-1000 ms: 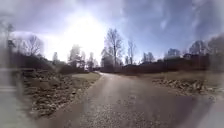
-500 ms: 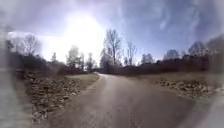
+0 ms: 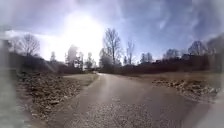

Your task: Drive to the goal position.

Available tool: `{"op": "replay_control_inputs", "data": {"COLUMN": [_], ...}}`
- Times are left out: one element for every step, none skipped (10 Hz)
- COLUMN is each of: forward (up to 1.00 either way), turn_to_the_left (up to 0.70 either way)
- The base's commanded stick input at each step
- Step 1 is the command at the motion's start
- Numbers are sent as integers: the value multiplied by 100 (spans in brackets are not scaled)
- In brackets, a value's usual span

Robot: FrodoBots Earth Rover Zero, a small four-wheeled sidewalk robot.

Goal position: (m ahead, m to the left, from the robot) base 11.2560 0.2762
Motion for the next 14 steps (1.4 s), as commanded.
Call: {"op": "replay_control_inputs", "data": {"forward": [85,85,85,85,85,85,85,85,85,85,85,85,85,85], "turn_to_the_left": [6,6,6,6,6,6,6,6,6,6,6,6,7,7]}}
